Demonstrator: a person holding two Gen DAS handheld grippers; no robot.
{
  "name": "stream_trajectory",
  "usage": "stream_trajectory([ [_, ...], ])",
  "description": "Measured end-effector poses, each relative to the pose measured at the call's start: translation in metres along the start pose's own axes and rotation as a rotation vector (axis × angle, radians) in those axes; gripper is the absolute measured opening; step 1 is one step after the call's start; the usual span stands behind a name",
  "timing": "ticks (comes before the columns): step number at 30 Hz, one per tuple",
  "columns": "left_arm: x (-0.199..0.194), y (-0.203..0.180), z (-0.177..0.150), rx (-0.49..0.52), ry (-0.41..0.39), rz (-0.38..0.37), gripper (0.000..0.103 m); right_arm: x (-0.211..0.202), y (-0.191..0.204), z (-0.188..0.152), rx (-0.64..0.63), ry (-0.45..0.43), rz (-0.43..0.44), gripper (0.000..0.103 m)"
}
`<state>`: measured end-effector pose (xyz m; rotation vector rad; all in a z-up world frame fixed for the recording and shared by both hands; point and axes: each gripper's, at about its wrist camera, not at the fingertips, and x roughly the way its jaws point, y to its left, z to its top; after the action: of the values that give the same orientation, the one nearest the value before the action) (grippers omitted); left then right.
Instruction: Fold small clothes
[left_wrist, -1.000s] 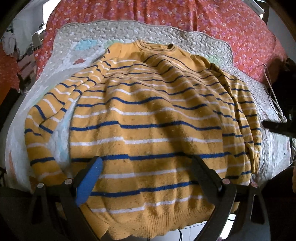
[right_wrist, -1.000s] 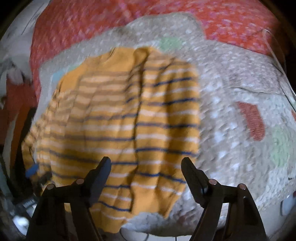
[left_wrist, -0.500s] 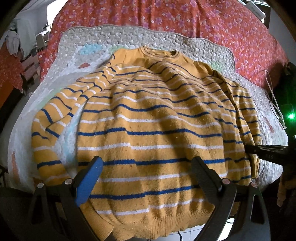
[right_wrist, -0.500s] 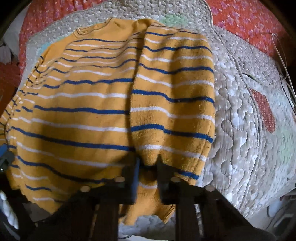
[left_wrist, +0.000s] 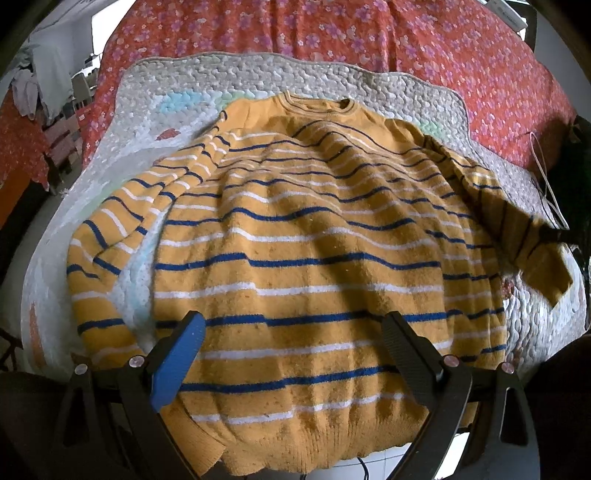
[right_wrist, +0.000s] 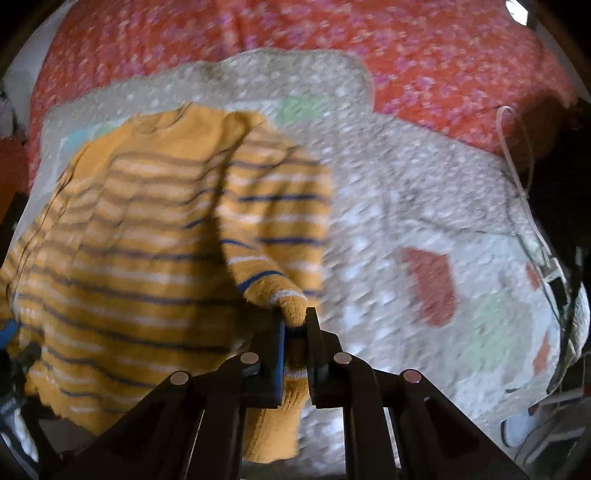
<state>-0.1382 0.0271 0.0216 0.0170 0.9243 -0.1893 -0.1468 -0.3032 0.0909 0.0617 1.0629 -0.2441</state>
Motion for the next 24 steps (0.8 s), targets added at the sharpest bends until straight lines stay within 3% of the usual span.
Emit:
stream_trajectory([
  [6, -0.008, -0.001, 0.006, -0.003, 0.002, -0.015, 0.096, 0.012, -0.087, 0.056, 0.171, -0.049, -0.151, 0.009],
  [12, -0.013, -0.006, 0.018, -0.004, 0.000, -0.024, 0.096, 0.057, -0.173, 0.108, 0.311, -0.015, -0.400, 0.010],
  [15, -0.009, -0.007, 0.021, -0.007, 0.014, -0.013, 0.096, 0.081, -0.200, 0.114, 0.400, 0.048, -0.426, 0.017],
  [17, -0.007, -0.006, 0.023, -0.013, 0.022, -0.004, 0.096, 0.076, -0.201, 0.110, 0.447, 0.022, -0.432, 0.026],
  [19, -0.007, -0.002, 0.025, -0.024, 0.023, 0.000, 0.096, 0.060, -0.186, 0.103, 0.460, -0.028, -0.377, 0.040],
  [21, -0.008, 0.001, 0.026, -0.035, 0.019, 0.003, 0.096, 0.040, -0.162, 0.089, 0.463, -0.069, -0.169, 0.046],
  [24, -0.011, 0.007, 0.027, -0.063, 0.015, -0.006, 0.096, 0.025, -0.114, 0.057, 0.449, -0.039, 0.125, 0.057],
])
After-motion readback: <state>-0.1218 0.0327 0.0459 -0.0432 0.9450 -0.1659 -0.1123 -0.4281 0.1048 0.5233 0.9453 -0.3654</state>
